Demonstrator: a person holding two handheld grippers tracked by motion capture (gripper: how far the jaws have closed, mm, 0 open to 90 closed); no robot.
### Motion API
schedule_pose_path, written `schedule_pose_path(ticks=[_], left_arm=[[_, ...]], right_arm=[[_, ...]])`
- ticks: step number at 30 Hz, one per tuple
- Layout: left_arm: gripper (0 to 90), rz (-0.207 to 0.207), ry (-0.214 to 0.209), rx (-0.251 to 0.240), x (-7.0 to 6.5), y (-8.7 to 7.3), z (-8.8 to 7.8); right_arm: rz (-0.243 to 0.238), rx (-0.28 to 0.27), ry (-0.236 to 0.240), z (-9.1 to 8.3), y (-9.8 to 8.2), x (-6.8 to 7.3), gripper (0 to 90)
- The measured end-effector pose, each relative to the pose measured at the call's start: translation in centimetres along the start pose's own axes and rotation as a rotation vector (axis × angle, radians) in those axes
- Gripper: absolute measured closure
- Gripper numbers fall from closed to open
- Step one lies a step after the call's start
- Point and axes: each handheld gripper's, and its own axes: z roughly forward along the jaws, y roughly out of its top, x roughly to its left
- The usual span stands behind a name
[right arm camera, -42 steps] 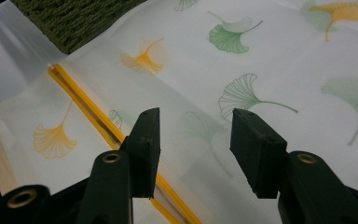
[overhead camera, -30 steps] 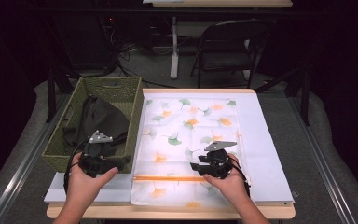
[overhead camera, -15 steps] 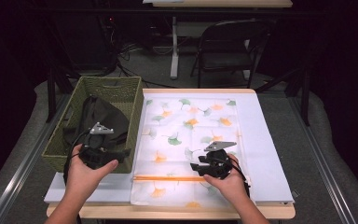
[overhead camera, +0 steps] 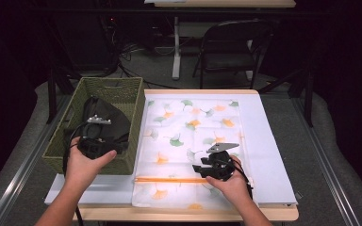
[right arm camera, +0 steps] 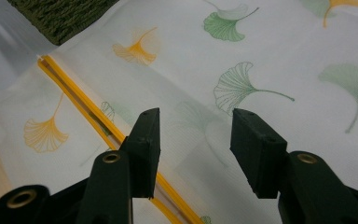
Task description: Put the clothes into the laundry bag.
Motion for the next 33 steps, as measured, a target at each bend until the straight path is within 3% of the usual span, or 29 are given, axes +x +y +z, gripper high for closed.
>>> schedule_pose_path(ticks=[10,20,33], left_arm=[[35.3,-0.032,0.037,-0.006,1.6,1.3,-0.4],[35.1,-0.078,0.047,-0.008,3.0,2.6,-0.3],[35.1,-0.097,0.083,0.003,4.3,3.9,0.1]], right_arm=[[0.000,-0.003,0.002,0.2,-0.1,0.0,52.6],[0.000,-0.001,0.000,0.2,-0.1,0.0,52.6],[0.006,0.006,-0.002,0.2,-0.2,0.0,52.6]])
